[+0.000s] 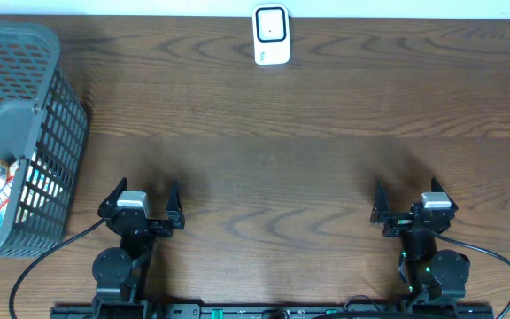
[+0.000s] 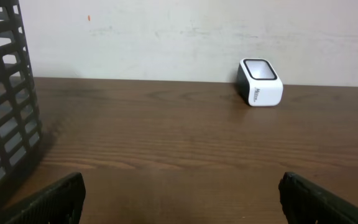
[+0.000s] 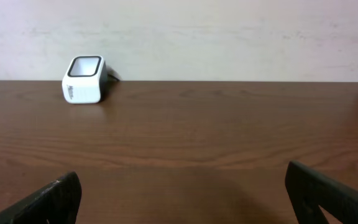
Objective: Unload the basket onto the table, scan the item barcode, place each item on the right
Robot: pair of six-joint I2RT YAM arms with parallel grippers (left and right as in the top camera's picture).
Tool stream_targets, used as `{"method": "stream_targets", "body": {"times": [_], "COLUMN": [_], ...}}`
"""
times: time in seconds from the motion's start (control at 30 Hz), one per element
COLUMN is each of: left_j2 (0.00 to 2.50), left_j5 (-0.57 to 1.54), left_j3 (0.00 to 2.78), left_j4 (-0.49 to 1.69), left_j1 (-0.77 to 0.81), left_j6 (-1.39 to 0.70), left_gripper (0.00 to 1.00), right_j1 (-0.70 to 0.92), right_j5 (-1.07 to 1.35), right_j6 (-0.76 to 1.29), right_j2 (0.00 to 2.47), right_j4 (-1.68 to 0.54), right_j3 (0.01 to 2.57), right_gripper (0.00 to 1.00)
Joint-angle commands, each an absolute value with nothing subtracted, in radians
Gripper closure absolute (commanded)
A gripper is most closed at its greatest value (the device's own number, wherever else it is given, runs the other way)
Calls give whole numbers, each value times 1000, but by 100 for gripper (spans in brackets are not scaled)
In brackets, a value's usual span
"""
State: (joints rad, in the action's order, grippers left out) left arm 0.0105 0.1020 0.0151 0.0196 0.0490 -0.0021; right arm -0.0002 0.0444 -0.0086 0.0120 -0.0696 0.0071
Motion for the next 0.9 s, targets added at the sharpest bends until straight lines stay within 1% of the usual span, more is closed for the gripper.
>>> {"method": "stream_targets", "body": {"times": [0.0,0.57,0.63,0.73,0.87], "left_j2": [5,5,5,5,5], "left_j5": [120,124,181,404,440], "left_j3": [4,4,4,4,4], "left_j4": [63,60,36,-7,-49], "left_j1": [44,44,45,45,45], "left_j6": [7,-17,-64,-195,-218], "left_gripper": [2,3,3,2,3], "right_j1": [-5,-5,-5,-5,-5], "right_j5": [32,32,32,32,32], "right_j6": [-16,-16,-16,-16,-16], "right_j2": [6,6,6,6,6], "right_j4": [-75,-75,-75,-75,-75], "right_j3": [6,6,6,6,6], "right_gripper": [1,1,1,1,1]}}
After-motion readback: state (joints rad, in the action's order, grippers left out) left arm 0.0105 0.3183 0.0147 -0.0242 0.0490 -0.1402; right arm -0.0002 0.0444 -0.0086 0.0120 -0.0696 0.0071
